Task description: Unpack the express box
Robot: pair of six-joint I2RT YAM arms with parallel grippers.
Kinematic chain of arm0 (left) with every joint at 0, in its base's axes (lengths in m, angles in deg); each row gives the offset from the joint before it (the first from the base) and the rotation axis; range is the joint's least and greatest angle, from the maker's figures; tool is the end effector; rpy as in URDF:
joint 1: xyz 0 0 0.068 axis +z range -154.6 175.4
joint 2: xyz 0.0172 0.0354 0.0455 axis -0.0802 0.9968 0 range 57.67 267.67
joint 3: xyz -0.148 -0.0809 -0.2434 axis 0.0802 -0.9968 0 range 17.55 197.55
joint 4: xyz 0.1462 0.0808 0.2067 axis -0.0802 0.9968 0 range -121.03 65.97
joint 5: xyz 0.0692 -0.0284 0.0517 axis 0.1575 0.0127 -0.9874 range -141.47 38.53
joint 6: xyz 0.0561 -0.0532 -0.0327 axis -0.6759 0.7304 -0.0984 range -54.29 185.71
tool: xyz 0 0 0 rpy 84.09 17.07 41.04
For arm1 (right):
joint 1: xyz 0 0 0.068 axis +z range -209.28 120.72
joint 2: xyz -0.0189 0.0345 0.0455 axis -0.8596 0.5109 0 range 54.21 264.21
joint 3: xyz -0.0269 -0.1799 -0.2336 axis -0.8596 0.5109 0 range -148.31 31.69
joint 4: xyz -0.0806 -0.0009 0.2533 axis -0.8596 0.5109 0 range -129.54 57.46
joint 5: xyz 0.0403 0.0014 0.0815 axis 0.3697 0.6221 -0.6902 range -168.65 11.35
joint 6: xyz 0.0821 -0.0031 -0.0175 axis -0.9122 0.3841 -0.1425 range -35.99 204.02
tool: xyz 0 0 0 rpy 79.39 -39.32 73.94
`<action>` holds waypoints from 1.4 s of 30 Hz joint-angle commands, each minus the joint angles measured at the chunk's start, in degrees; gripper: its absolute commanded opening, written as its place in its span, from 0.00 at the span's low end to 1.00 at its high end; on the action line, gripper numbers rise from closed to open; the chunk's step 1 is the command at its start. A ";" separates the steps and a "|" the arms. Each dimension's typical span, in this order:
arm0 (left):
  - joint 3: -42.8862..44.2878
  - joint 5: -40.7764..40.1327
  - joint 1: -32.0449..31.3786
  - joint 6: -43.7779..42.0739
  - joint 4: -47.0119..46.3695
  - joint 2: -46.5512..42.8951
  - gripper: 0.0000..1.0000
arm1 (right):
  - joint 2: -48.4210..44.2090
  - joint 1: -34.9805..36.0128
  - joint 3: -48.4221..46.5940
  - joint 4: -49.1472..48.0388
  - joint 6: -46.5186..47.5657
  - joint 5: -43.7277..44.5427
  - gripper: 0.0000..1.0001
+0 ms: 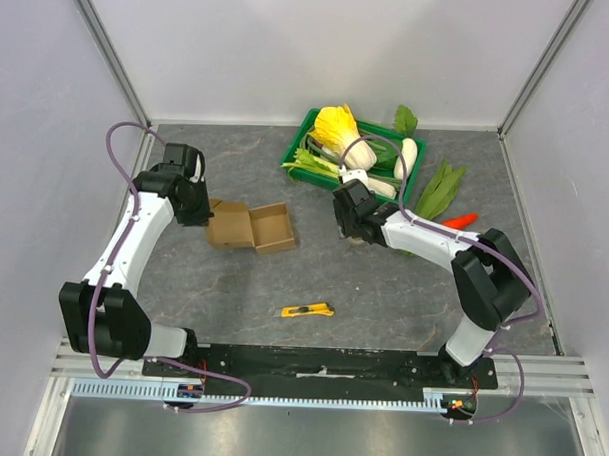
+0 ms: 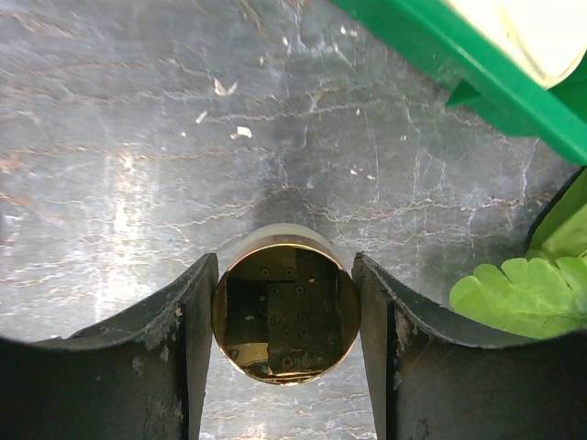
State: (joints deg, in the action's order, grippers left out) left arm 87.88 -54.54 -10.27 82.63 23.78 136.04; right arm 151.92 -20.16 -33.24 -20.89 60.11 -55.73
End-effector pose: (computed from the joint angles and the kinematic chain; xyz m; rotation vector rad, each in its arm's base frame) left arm 0.2838 -0.0241 0.2889 -0.2785 2.6516 -0.0559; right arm 0.3202 0.2234 0.2032 -0.1469 2.3704 0.0238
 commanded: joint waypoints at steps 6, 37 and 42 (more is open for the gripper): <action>1.48 1.31 0.57 2.06 -3.13 -2.17 0.27 | 5.11 -0.88 1.03 -4.33 -3.17 -0.77 0.56; -6.25 27.86 0.57 11.37 -10.34 -36.43 0.98 | -42.49 -0.97 1.80 18.00 -8.10 4.85 0.98; -7.05 23.99 0.57 13.57 -4.81 -44.43 0.98 | -55.86 -0.97 1.74 20.97 -4.58 8.45 0.98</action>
State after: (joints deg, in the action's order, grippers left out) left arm 80.75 -30.37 -9.86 92.12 15.87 95.95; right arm 102.72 -20.93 -31.29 -3.82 53.19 -51.55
